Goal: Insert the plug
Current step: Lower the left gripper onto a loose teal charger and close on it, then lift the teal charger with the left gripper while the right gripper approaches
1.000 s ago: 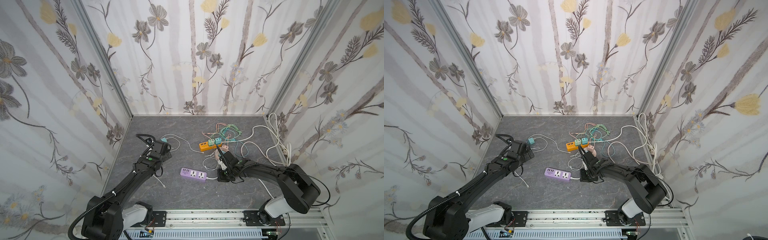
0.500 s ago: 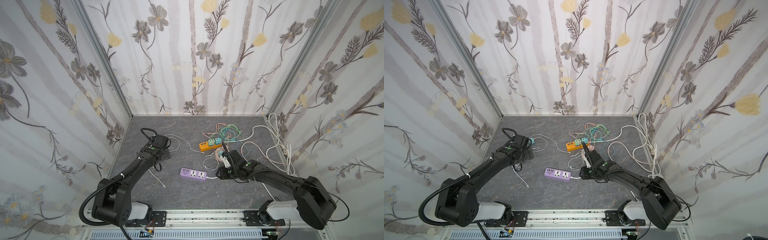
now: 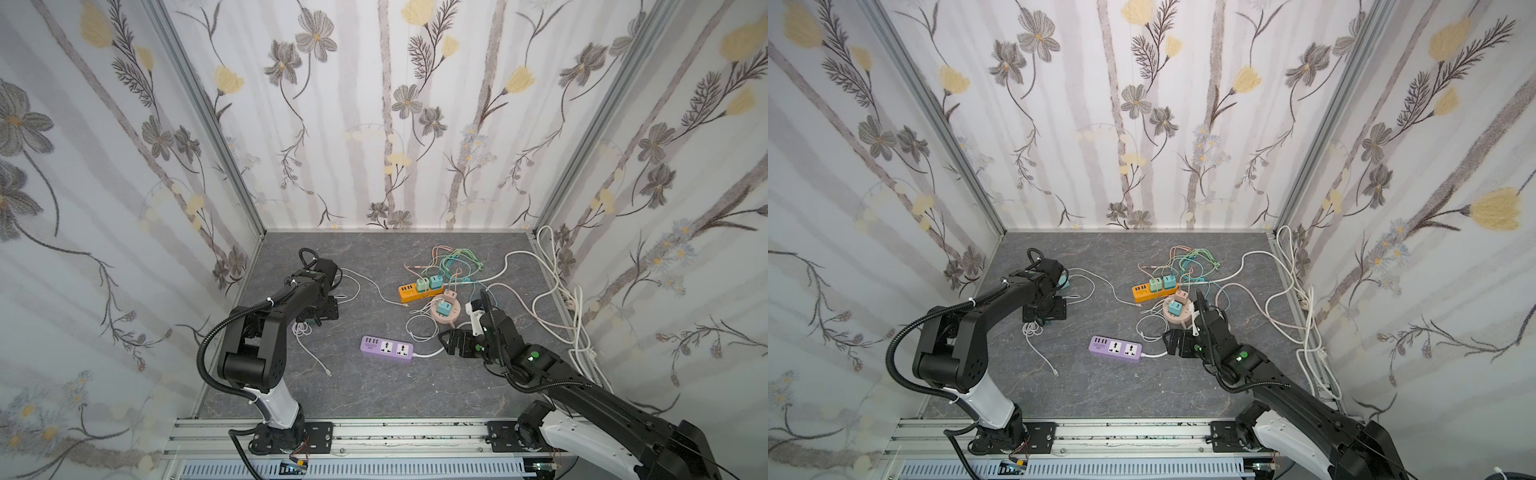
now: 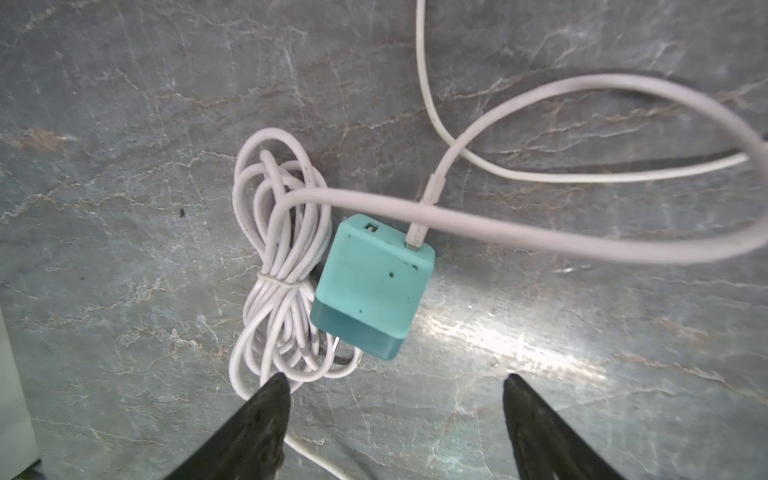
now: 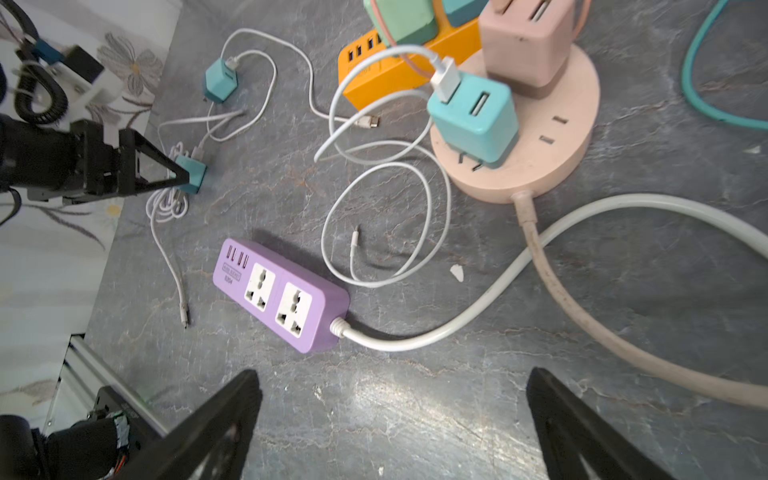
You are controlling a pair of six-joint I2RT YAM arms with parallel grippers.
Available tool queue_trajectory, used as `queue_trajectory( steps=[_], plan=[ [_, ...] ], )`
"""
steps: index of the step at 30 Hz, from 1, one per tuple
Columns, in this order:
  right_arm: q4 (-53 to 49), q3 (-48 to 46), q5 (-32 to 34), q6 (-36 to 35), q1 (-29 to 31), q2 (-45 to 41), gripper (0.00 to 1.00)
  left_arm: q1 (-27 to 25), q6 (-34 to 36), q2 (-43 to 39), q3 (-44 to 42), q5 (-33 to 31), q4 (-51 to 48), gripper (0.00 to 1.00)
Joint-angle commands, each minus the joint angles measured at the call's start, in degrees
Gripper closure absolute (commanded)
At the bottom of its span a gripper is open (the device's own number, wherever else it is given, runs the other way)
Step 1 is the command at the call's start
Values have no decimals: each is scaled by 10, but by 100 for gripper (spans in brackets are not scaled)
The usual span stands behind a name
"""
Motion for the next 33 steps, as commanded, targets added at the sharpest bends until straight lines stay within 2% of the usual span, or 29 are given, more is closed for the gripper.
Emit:
queue_trajectory(
  steps=[1,11,16,19,21,25,29,33],
  plan=[
    [38,-20,46,27,-6,-28,1,10,30,32,22,-26,-16,24],
    [20,-37,42,34,-29,-64,1,34,66,76,37,48,5,30],
    [20,-37,39,36,-31,-58,1,34,63,78,20,97,28,40],
    [20,-35,35,36,-31,-50,1,31,62,71,14,99,33,45],
    [22,-35,35,37,-32,-45,1,30,61,69,12,90,33,54],
    [24,-34,40,41,-33,-40,1,27,56,52,16,75,21,80],
    [47,-48,40,32,-33,-55,1,26,49,-1,3,76,34,98],
    [64,-68,52,32,-34,-81,1,26,33,-79,-9,75,43,100]
  ],
)
